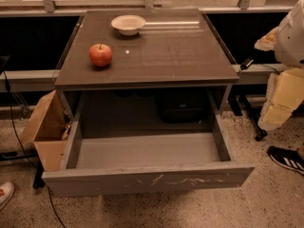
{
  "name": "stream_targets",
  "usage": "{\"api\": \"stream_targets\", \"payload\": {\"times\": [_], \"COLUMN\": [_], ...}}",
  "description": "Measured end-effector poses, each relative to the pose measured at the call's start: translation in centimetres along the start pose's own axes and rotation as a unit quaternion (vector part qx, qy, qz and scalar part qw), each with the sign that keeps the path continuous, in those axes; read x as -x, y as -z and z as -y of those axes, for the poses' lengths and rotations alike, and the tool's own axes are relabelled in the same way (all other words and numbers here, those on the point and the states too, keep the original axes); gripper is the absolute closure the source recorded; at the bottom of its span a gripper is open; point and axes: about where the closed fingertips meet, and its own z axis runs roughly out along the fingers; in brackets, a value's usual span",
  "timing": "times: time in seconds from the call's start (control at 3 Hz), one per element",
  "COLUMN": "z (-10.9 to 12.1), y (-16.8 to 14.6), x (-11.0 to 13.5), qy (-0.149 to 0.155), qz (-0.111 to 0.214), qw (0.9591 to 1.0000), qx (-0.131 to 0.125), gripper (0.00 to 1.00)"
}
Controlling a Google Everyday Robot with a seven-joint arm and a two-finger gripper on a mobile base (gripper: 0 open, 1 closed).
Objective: Place apple into top drawer
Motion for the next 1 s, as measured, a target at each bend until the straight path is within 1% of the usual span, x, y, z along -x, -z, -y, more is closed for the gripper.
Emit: {"api": "stream_targets", "payload": {"times": [0.33, 0.67, 1.0], "z": [0.0, 1.0, 5.9], "y": [0.0, -0.5, -3.1], "x": [0.0, 0.6, 3.6], "qy": [0.000, -0.010, -0.057], "qz": [0.000, 0.019, 0.113], "qw": [1.0000, 0.9998, 0.9919], "qx": [0.000, -0.005, -0.018], "gripper": [0.00, 0.00, 0.00]}}
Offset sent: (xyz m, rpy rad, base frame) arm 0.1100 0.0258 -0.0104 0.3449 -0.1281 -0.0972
